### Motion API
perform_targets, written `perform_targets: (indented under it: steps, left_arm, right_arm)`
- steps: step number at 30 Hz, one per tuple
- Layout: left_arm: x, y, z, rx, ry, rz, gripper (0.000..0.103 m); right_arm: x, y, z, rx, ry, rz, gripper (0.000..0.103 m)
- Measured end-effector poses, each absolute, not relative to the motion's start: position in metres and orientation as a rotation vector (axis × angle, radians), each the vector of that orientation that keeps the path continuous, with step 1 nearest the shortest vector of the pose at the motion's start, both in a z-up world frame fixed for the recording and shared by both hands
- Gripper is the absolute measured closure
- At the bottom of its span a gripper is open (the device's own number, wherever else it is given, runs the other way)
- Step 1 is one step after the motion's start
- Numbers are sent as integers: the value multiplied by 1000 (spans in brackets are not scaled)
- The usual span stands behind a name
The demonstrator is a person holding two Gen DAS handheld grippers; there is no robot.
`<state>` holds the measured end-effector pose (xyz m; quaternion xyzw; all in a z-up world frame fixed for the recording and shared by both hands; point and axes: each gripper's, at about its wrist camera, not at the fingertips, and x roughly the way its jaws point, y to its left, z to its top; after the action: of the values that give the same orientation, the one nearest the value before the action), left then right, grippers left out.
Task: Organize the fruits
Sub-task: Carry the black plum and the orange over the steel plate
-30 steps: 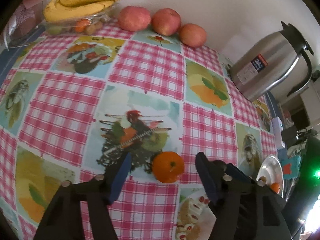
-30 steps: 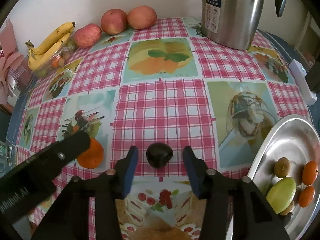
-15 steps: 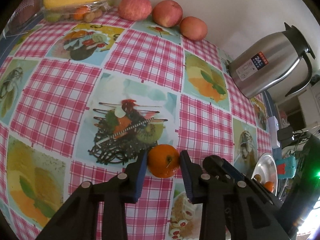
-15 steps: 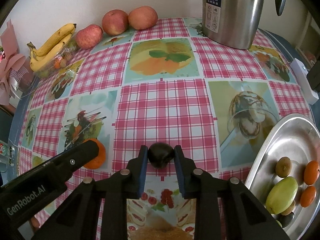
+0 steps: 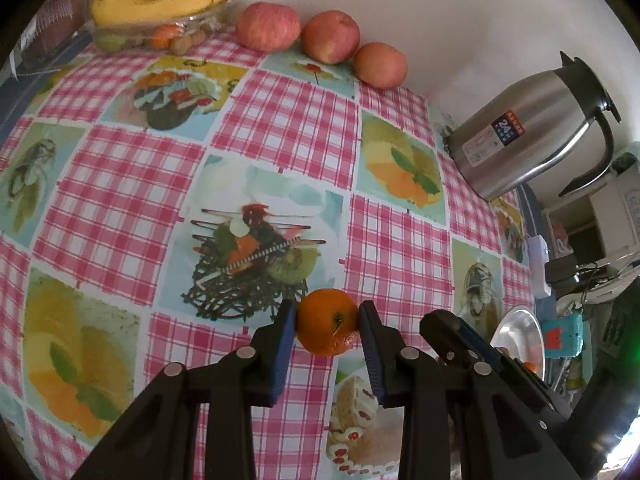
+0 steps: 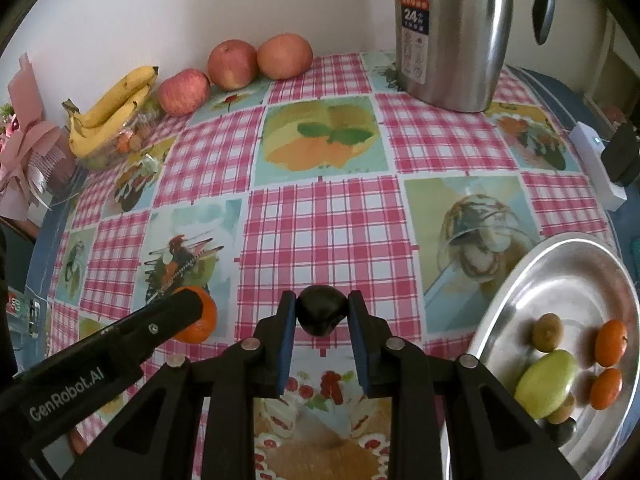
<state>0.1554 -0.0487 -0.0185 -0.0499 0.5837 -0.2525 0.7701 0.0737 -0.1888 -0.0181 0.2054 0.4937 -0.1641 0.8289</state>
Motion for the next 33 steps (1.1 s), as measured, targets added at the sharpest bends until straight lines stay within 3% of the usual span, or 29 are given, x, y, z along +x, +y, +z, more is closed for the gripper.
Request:
perform_targets:
  steps: [24, 33]
  left_arm:
    - [113, -41, 39, -81, 1147, -563, 69]
    - [102, -51, 42, -44, 1136, -573, 69]
  right_arm:
    - [19, -177, 34, 441, 973, -342, 76]
    - [8, -184, 29, 457, 985, -348, 76]
